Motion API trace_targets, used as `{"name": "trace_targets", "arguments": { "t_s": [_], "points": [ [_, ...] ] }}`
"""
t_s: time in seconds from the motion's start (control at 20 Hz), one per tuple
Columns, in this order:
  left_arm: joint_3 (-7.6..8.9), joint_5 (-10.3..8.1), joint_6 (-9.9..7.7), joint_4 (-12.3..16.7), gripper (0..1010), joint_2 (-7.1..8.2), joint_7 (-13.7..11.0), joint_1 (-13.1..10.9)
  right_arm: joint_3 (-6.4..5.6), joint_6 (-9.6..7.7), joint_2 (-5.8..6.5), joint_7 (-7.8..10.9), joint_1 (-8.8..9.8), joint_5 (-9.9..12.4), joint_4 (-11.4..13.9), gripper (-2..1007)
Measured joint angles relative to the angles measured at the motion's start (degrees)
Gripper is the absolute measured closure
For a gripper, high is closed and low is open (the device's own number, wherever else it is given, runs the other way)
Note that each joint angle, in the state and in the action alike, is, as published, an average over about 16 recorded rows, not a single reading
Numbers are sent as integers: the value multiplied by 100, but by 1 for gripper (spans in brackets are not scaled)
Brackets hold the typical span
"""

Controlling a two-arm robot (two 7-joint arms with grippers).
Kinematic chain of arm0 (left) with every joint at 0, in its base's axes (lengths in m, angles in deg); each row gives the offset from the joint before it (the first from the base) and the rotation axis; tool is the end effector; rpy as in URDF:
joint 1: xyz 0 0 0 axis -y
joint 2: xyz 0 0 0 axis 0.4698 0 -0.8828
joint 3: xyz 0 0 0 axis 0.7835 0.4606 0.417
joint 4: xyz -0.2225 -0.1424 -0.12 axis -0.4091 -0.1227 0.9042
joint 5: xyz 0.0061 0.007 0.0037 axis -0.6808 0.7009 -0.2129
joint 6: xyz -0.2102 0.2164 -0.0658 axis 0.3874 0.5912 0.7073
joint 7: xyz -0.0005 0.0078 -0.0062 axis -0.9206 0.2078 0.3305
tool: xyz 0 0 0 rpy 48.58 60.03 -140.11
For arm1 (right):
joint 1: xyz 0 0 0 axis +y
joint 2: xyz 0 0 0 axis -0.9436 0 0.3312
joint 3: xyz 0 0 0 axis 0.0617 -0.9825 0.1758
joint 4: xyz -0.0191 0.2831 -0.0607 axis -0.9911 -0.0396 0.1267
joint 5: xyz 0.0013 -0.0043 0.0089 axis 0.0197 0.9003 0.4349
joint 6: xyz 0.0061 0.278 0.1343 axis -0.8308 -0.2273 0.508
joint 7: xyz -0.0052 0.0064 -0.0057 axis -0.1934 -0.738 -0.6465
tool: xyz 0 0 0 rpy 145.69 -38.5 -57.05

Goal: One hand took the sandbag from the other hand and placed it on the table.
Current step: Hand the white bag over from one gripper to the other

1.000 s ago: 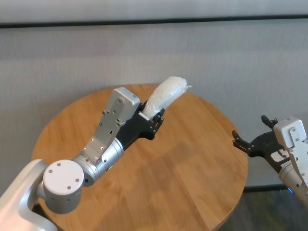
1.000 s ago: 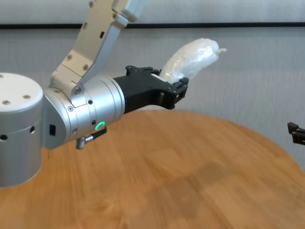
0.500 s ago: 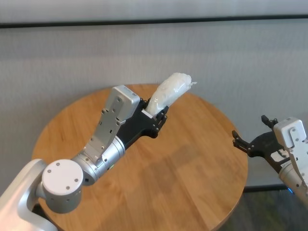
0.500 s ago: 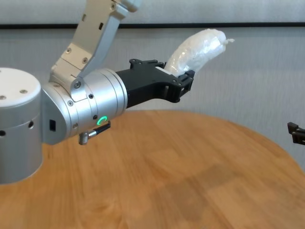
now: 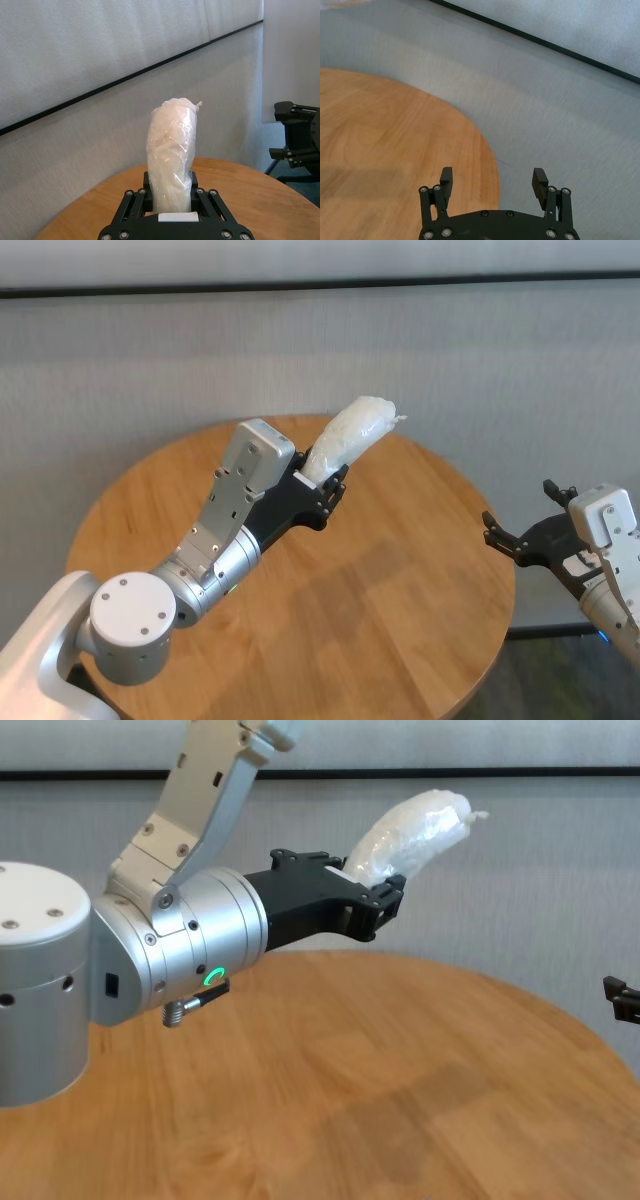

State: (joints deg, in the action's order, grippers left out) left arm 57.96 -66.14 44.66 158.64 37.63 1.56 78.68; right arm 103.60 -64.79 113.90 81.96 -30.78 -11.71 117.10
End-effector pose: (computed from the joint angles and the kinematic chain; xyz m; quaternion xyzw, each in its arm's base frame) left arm 0.3841 -0.0745 -0.2402 0.0428 -0.1442 0.4289 0.8907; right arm 0.3581 -0.0826 -0.3023 -0.1415 -0.1324 -0.5799 0.7913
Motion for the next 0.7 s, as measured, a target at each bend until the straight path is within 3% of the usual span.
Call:
{"name": "trace_targets", "arguments": {
  "t_s": [0.7],
  "points": [
    [-4, 24, -37, 2, 599, 4, 10, 3, 0, 0, 0, 0, 0, 0, 0, 4]
  ]
}}
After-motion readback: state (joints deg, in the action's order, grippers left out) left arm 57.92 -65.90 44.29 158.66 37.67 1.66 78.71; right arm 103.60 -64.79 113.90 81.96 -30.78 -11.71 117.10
